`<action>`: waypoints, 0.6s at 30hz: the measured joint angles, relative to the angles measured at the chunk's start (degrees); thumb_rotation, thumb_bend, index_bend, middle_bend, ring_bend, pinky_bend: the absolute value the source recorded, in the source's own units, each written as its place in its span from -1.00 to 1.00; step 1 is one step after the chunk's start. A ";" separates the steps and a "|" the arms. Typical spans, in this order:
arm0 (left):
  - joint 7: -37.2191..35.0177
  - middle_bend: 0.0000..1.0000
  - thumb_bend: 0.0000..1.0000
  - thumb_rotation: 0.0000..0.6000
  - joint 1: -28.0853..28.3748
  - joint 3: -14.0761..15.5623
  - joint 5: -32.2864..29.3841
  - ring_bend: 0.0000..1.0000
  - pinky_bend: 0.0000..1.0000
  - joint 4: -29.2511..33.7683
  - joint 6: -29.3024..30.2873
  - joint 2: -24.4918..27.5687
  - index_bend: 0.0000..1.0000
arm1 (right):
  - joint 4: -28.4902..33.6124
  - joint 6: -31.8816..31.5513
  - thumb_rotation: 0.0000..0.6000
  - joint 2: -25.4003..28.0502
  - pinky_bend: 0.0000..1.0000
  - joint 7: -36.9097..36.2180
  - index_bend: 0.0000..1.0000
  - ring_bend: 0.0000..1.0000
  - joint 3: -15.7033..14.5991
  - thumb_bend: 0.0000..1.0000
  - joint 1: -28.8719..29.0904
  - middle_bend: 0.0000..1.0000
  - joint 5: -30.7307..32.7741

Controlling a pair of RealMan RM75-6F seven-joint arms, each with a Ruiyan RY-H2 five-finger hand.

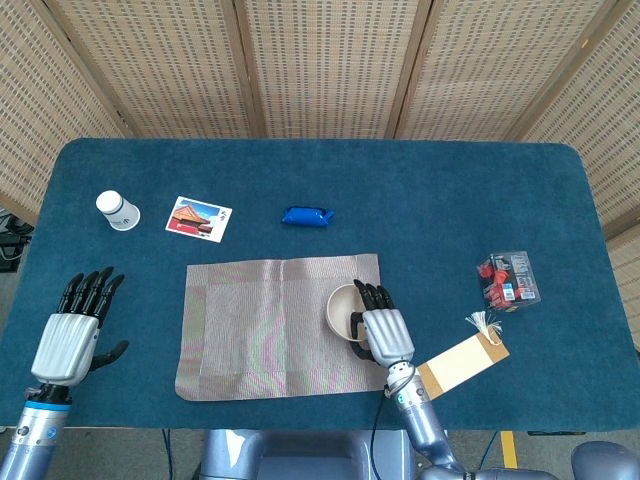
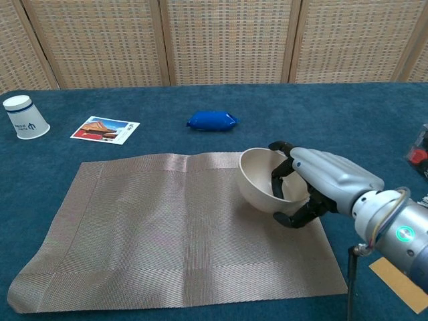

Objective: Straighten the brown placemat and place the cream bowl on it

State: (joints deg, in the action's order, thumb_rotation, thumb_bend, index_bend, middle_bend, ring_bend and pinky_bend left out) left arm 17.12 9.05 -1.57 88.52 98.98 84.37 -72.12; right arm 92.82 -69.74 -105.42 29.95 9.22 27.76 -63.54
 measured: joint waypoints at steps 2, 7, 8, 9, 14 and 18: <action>0.06 -1.00 -0.65 1.00 0.01 -0.05 -0.14 -1.00 -1.00 0.00 -0.09 -0.03 -0.93 | -0.16 -0.02 1.00 -0.90 -1.00 0.12 0.47 -1.00 -0.09 -0.05 0.18 -0.76 -0.04; 0.36 -1.00 -0.65 1.00 0.09 -0.05 -0.38 -1.00 -1.00 -0.15 -0.46 -0.20 -0.92 | -0.58 0.28 1.00 -2.34 -1.00 0.15 0.47 -1.00 -0.01 -0.05 0.57 -0.75 0.28; 0.42 -1.00 -0.65 1.00 0.11 -0.06 -0.44 -1.00 -1.00 -0.16 -0.52 -0.23 -0.92 | -0.70 0.38 1.00 -2.66 -1.00 0.10 0.47 -1.00 0.06 -0.05 0.67 -0.75 0.35; 0.51 -1.00 -0.65 1.00 0.14 -0.08 -0.51 -1.00 -1.00 -0.19 -0.59 -0.27 -0.92 | -0.81 0.46 1.00 -2.92 -1.00 0.07 0.47 -1.00 0.11 -0.05 0.77 -0.75 0.37; 0.65 -1.00 -0.65 1.00 0.15 -0.14 -0.73 -1.00 -1.00 -0.18 -0.72 -0.30 -0.92 | -1.76 0.62 1.00 -4.24 -1.00 0.20 0.47 -1.00 0.31 -0.06 1.29 -0.75 0.24; 0.77 -1.00 -0.65 1.00 0.22 -0.17 -0.92 -1.00 -1.00 -0.22 -0.99 -0.35 -0.92 | -2.55 0.72 1.00 -4.91 -1.00 -0.28 0.47 -1.00 0.47 -0.07 1.47 -0.75 0.14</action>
State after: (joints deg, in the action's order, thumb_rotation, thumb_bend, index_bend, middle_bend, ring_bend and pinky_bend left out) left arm 17.88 9.28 -1.74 87.60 98.76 83.38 -72.47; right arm 90.26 -69.03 -110.33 29.67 9.69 29.23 -63.40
